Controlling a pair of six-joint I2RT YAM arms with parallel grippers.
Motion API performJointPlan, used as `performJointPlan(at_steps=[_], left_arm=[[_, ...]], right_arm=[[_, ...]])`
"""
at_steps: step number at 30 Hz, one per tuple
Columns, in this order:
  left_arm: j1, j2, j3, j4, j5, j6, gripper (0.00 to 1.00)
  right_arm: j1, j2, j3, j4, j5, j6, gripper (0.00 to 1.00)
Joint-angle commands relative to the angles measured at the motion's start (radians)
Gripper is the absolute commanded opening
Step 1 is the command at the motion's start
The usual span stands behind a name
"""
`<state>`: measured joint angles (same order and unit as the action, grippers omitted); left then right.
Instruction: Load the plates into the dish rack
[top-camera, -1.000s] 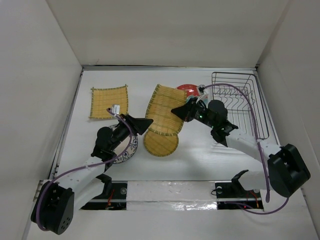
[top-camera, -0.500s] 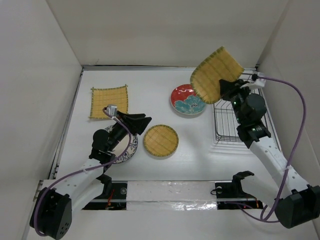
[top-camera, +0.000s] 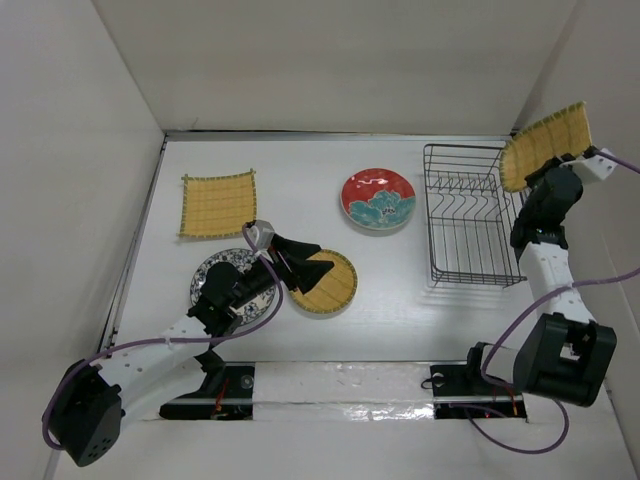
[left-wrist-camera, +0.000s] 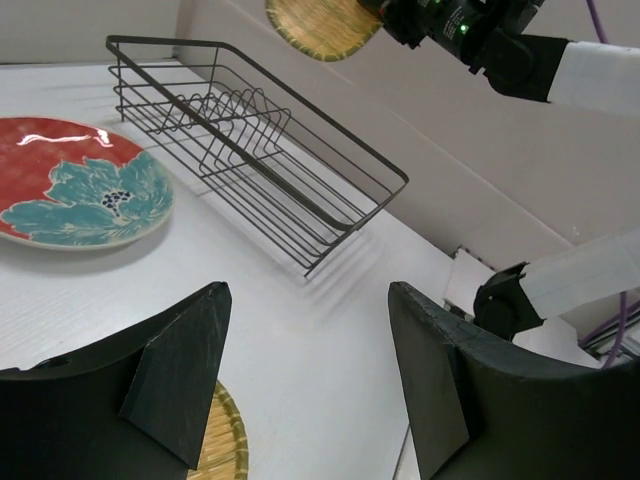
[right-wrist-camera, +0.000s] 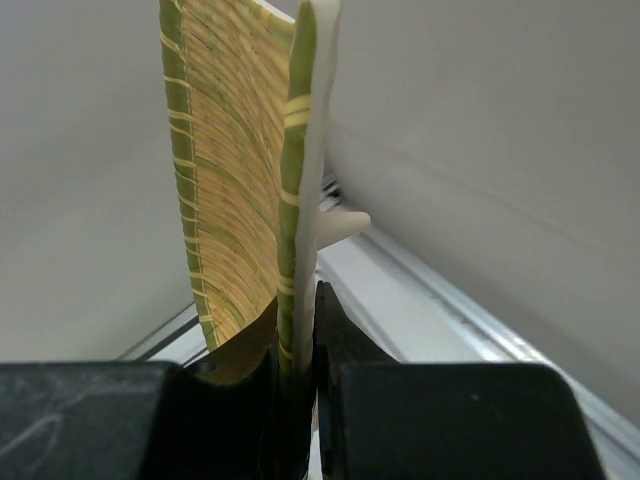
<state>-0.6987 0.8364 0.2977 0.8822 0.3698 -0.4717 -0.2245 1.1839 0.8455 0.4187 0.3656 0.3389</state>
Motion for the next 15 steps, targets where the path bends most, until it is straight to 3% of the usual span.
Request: performJointPlan(at_steps=[1, 15], left_arm=[[-0.001, -0.003, 0.041, 0.003, -0.011, 0.042, 0.61], [-0.001, -0.020, 0.034, 0.008, -0.008, 0.021, 0.62]], right_arm=[[-0.076, 0.035, 0.138, 0.138, 0.004, -0.027, 0.00], [-0.118, 0.266, 0.191, 0.150, -0.065, -0.293, 0.00]])
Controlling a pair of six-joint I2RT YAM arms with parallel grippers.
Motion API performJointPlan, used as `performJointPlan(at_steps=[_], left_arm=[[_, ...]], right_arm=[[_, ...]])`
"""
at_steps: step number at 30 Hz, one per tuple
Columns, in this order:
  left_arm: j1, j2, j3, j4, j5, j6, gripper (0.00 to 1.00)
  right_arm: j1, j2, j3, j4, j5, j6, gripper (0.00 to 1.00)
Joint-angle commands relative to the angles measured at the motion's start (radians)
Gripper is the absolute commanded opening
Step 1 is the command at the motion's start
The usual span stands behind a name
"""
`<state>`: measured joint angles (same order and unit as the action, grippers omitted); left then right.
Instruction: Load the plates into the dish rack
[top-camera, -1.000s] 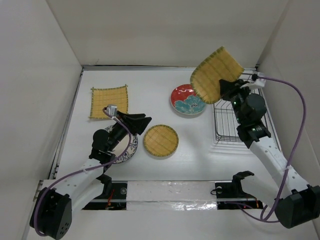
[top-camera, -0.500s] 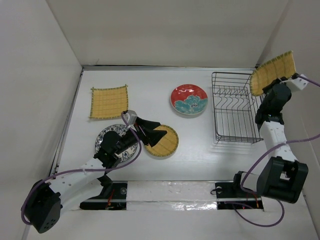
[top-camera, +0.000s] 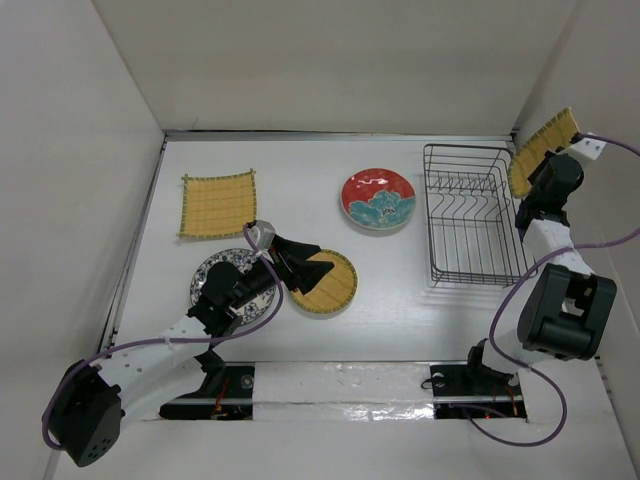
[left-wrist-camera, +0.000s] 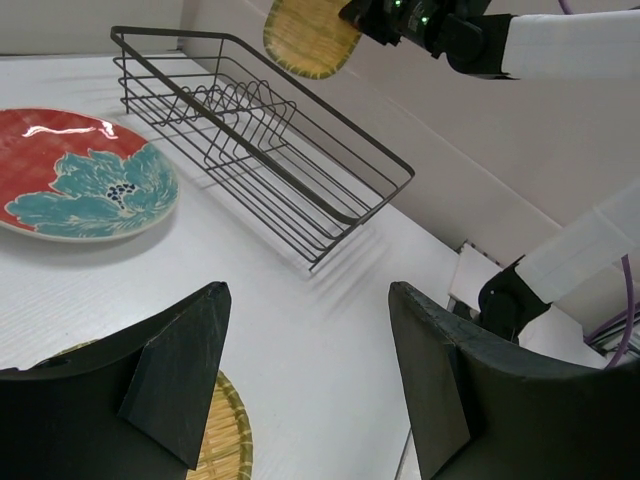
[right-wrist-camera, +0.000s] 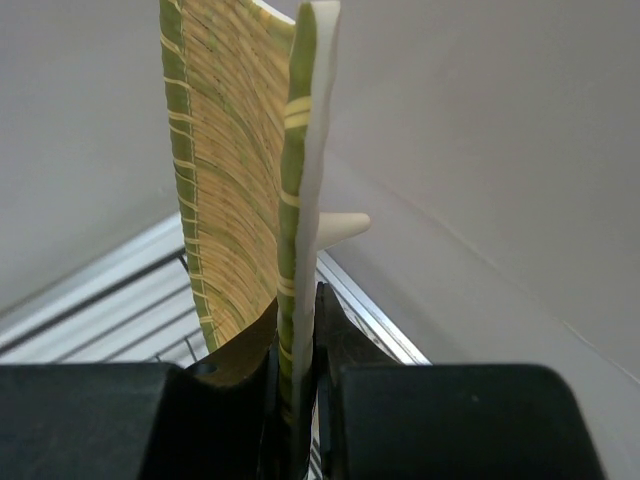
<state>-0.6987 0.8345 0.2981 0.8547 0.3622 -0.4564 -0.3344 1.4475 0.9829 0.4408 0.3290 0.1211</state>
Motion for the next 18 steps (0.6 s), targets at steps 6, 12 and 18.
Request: performJointPlan(at_steps=[6, 12, 18], left_arm=[[-0.001, -0.014, 0.036, 0.032, 0.003, 0.004, 0.62], [-0.001, -0.012, 0.035, 0.037, -0.002, 0.002, 0.62], [-0.001, -0.002, 0.035, 0.038, -0.005, 0.004, 0.62]], right_arm=[[-0.008, 0.054, 0.066, 0.147, -0.054, -0.121, 0.00], [-0.008, 0.076, 0.074, 0.167, -0.088, -0.167, 0.00], [0.001, 0.099, 0.043, 0.211, -0.093, -0.170, 0.00]])
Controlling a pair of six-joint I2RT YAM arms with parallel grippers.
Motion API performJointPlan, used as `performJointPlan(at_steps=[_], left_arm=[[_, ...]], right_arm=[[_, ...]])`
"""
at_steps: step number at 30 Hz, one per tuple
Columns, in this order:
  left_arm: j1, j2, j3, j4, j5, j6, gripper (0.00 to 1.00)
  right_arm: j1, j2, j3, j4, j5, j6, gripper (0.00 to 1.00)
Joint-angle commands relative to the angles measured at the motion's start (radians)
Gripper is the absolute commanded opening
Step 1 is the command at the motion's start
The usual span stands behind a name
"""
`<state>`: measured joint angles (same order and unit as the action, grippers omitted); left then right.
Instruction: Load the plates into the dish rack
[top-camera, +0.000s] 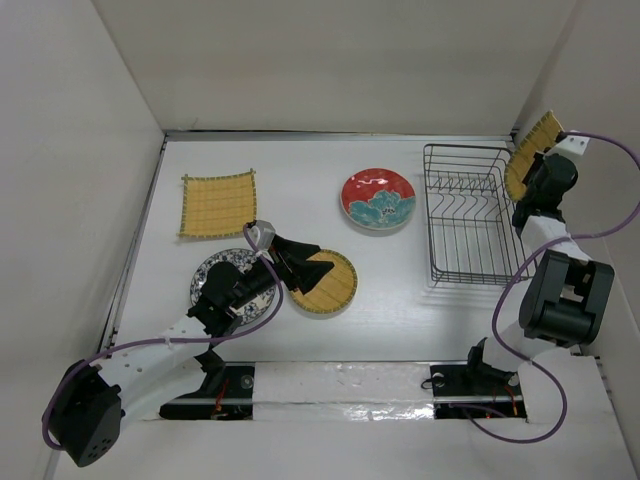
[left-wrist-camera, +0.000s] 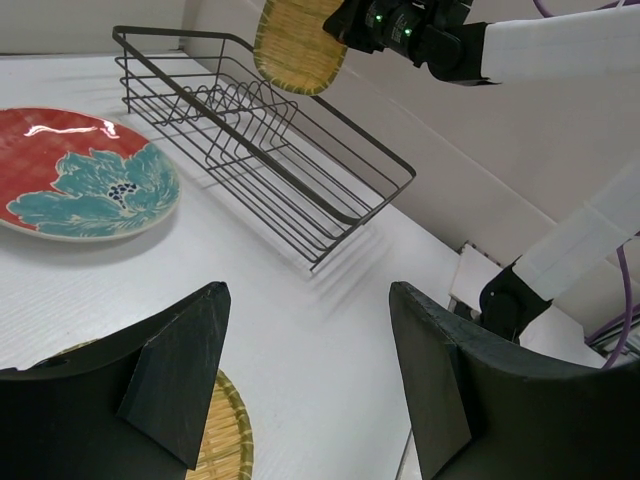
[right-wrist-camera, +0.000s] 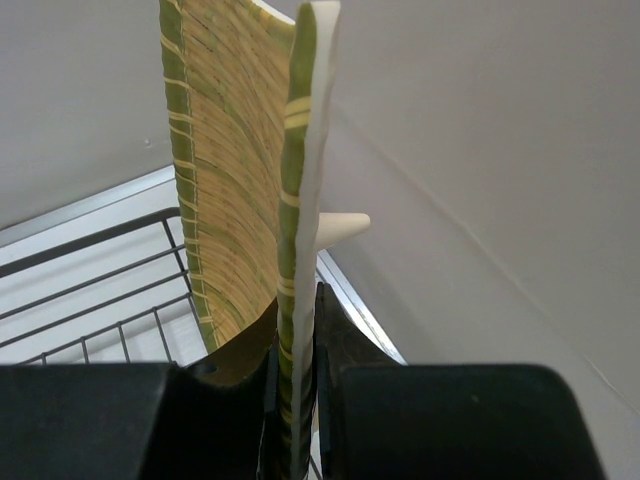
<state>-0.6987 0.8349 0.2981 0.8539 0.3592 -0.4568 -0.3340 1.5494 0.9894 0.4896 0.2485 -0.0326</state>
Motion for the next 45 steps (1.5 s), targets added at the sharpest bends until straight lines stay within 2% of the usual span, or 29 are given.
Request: performJointPlan(at_steps=[1, 12, 23, 28, 33, 40, 45], left_arm=[[-0.001, -0.002, 0.036, 0.039, 0.000, 0.003, 0.62], [-0.001, 0.010, 0.038, 0.043, 0.001, 0.001, 0.62], [-0.001, 0.000, 0.033, 0.051, 0.006, -0.008, 0.62], [-0.001, 0.004, 0.030, 0.060, 0.006, -0.013, 0.62], [-0.001, 0.009, 0.029, 0.065, 0.004, -0.014, 0.62], [-0.001, 0.029, 0.033, 0.065, 0.003, -0.011, 0.62], [-0.001, 0.024, 0.033, 0.062, 0.001, -0.010, 0.62]], right_arm=[[0.001, 0.006, 0.031, 0.168, -0.012, -0.015, 0.00], [0.029, 0.040, -0.009, 0.208, -0.023, -0.024, 0.00], [0.127, 0.052, -0.052, 0.216, 0.044, -0.069, 0.00], [0.127, 0.038, -0.103, 0.231, 0.075, -0.032, 0.00], [0.136, 0.040, -0.156, 0.248, 0.129, -0.032, 0.05], [0.115, 0.063, -0.141, 0.204, 0.141, -0.072, 0.08], [0.102, 0.081, -0.101, 0.164, 0.115, -0.150, 0.05]])
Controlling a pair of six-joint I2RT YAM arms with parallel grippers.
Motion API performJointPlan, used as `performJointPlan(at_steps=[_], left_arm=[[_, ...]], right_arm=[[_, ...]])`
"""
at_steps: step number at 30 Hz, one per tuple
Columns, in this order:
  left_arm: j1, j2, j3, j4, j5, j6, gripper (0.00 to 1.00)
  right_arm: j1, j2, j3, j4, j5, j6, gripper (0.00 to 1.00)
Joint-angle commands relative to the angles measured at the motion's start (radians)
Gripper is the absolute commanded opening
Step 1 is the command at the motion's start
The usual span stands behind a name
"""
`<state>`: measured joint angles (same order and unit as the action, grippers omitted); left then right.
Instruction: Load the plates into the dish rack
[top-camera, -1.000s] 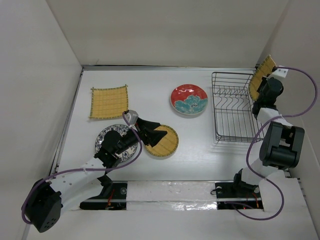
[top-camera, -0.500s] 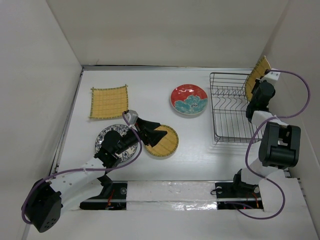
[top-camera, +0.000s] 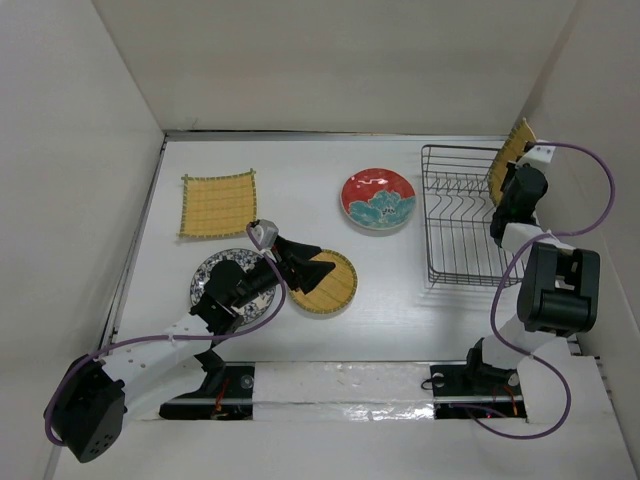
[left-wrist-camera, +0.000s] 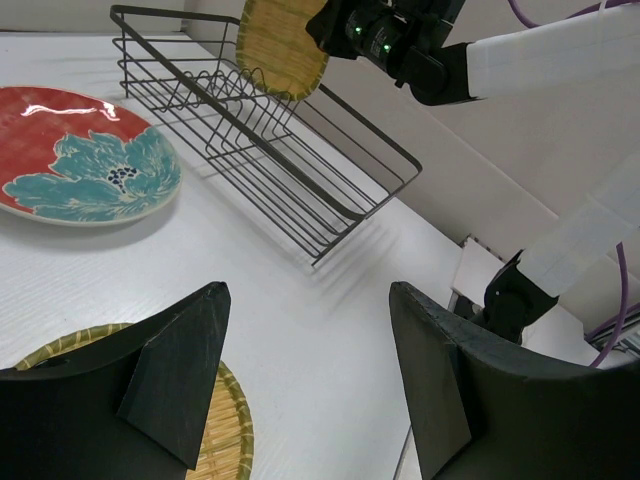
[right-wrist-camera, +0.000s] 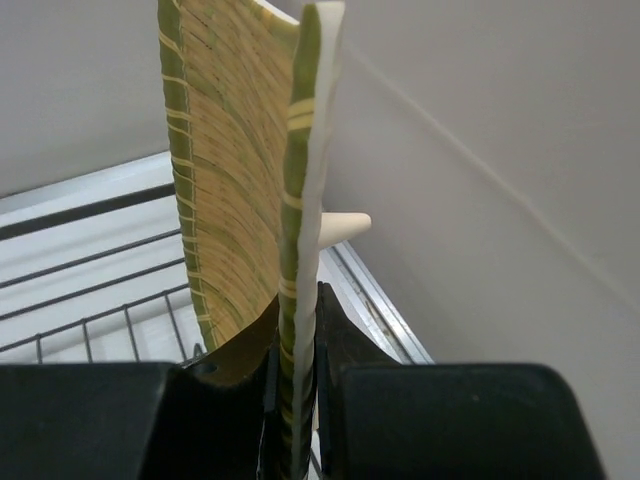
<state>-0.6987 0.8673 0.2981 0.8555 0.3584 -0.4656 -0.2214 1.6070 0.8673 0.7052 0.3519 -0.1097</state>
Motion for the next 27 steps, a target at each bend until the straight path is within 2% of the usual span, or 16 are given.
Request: performJointPlan(at_steps=[1, 6, 11, 17, 20, 24, 26, 27], left_arm=[[-0.001, -0.013, 0.033, 0.060, 0.002, -0.001, 0.62], [-0.001, -0.021, 0.032, 0.056, -0.003, -0.001, 0.62], [-0.001, -0.024, 0.032, 0.059, 0.004, -0.002, 0.61], [-0.001, -0.005, 0.035, 0.060, -0.001, -0.005, 0.61], [-0.001, -0.005, 0.032, 0.059, -0.009, -0.007, 0.61], [-0.001, -0.013, 0.032, 0.048, -0.027, -0.002, 0.61], [-0.001, -0.016, 0.033, 0.045, -0.029, -0.001, 0.61], [-0.001, -0.019, 0.033, 0.045, -0.029, -0.001, 0.61]], right_arm=[[-0.010, 0.024, 0.027, -0.056, 0.007, -0.085, 0.05], [-0.010, 0.024, 0.056, -0.076, 0.007, -0.133, 0.04], [-0.001, 0.022, 0.032, -0.095, -0.004, -0.075, 0.07], [0.022, 0.056, 0.030, -0.151, 0.082, -0.044, 0.18], [0.036, 0.050, 0.039, -0.180, 0.107, -0.038, 0.19], [0.036, 0.028, 0.047, -0.249, 0.114, -0.013, 0.40], [0.036, 0.005, 0.036, -0.256, 0.117, -0.001, 0.44], [0.036, -0.004, 0.029, -0.250, 0.124, -0.004, 0.52]])
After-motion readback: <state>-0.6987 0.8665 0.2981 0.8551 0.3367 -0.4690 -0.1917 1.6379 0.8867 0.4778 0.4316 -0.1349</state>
